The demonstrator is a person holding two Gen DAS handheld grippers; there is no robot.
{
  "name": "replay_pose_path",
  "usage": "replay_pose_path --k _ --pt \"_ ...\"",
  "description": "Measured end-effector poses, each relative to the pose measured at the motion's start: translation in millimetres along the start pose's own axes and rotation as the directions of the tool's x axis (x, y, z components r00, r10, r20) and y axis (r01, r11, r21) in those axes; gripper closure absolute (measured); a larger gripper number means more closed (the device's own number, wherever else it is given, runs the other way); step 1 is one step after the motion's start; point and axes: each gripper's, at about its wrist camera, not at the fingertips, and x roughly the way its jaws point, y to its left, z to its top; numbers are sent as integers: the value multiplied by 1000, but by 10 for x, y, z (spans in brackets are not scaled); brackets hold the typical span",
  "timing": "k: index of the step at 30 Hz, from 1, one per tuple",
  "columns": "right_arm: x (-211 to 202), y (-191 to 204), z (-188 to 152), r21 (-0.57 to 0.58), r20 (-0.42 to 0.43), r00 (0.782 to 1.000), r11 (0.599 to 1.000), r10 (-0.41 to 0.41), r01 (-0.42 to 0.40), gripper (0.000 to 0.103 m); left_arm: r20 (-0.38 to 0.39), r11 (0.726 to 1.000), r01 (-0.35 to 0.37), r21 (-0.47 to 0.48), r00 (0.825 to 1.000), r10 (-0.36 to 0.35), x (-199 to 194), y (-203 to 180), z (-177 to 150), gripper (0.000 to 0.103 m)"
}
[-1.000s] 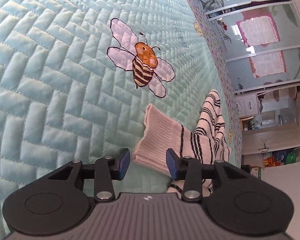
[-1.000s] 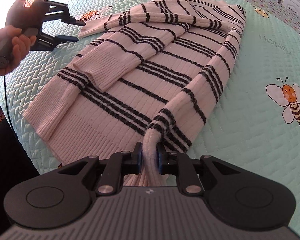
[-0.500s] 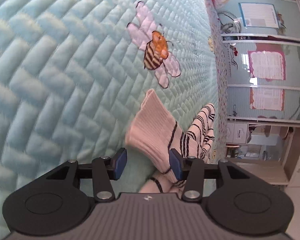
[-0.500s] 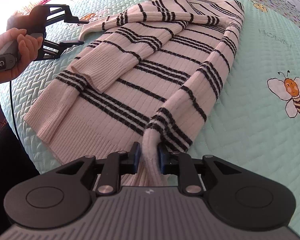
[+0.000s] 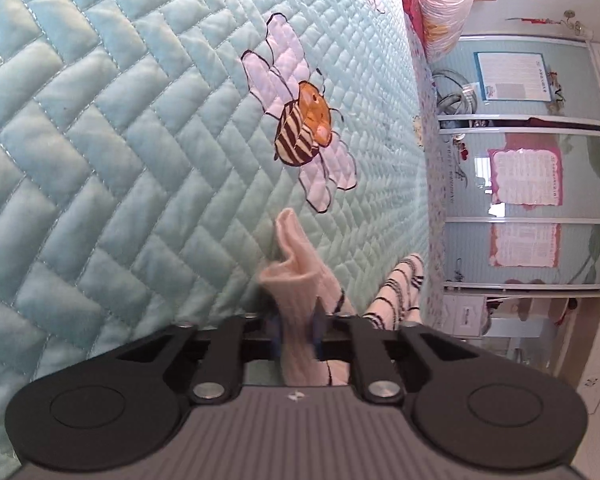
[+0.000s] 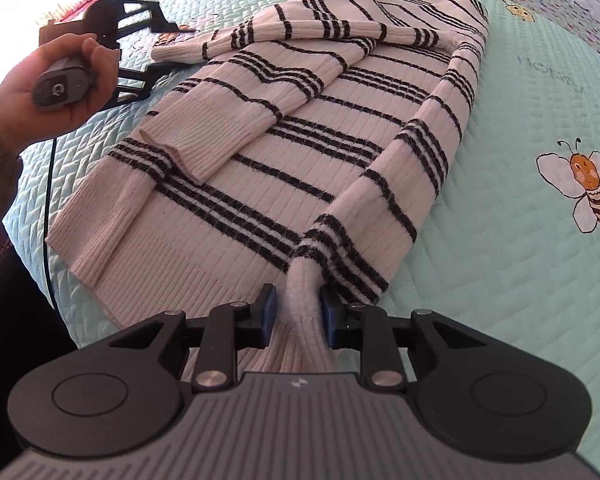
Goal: Fold clothes
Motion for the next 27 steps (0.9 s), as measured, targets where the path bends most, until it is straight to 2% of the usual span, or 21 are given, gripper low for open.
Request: replay_pose_path --k 2,4,6,8,10,13,17,20,22,24,27 --pt "-1 10 -7 0 0 1000 1000 -3 3 77 5 1000 18 23 1000 -18 -52 -23 -14 95" --pt "-7 11 -14 0 0 1000 1000 -5 5 77 25 995 64 80 998 -66 -188 -169 3 95" --pt "-13 12 -8 1 0 1000 1000 -8 8 77 42 985 108 135 993 -115 -326 -312 23 95" --pt "-23 40 -6 -8 1 1000 1000 -16 16 77 76 978 148 149 984 -160 -490 -393 82 95" --pt "-52 72 1 -19 7 1000 1000 -15 16 74 133 976 153 155 976 -174 -646 -429 147 95" --pt "-59 89 8 -32 11 1000 999 -17 18 73 174 973 124 192 972 -158 -744 -431 213 95" --pt "-37 66 -3 -29 6 1000 999 -14 14 72 130 973 114 198 981 -141 -668 -336 104 95" --pt "-39 50 -19 -26 3 1000 1000 -11 11 72 69 965 149 216 984 -167 -550 -414 -2 95" --pt "-35 41 -31 -22 2 1000 1000 -9 9 71 45 950 192 246 977 -209 -588 -505 -80 95" --pt "-27 34 -45 -18 2 1000 1000 -6 6 70 8 920 257 296 963 -271 -652 -715 -152 95" --pt "-10 46 -48 -17 3 1000 1000 -6 6 70 -33 850 368 378 922 -385 -827 -1106 -244 95"
